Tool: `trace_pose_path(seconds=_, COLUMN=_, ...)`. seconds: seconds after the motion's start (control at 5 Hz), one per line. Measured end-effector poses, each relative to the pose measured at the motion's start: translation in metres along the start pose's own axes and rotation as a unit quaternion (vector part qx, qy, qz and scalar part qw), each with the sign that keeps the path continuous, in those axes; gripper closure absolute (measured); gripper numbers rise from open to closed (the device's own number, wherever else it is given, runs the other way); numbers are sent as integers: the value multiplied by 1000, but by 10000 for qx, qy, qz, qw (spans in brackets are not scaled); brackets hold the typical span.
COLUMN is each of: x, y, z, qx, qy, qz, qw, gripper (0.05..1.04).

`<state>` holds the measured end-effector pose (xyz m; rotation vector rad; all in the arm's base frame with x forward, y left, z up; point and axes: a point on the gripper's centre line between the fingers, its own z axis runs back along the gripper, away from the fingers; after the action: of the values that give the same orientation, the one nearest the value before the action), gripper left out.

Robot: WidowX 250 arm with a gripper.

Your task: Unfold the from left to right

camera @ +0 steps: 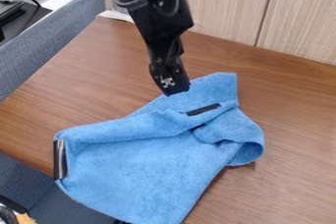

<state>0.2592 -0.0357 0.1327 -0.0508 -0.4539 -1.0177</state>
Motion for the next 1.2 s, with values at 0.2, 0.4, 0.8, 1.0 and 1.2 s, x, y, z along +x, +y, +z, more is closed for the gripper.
trace_pose_path(seconds=0.2, x=-2, y=-2, z=-5, qx=-92, qy=42, qz=38, qw=9999, gripper=83)
trace_pose_path(seconds=0.4, x=-4, y=-6, z=-26, qx=-303, qy=25, qz=92, qw=9995, gripper=83)
trace_pose_path(seconds=0.8, x=-29, y=-20, z=-69, qx=-691, qy=482, qz=145, qw=9963, gripper=83)
trace_pose_path(seconds=1.0, x=-46, y=-29, z=-88, qx=-788, qy=738, qz=174, qw=9940, gripper=83)
trace_pose_path(seconds=1.2, x=-49, y=-33, z=-96, qx=-934, qy=763, qz=210, qw=9925, gripper=83)
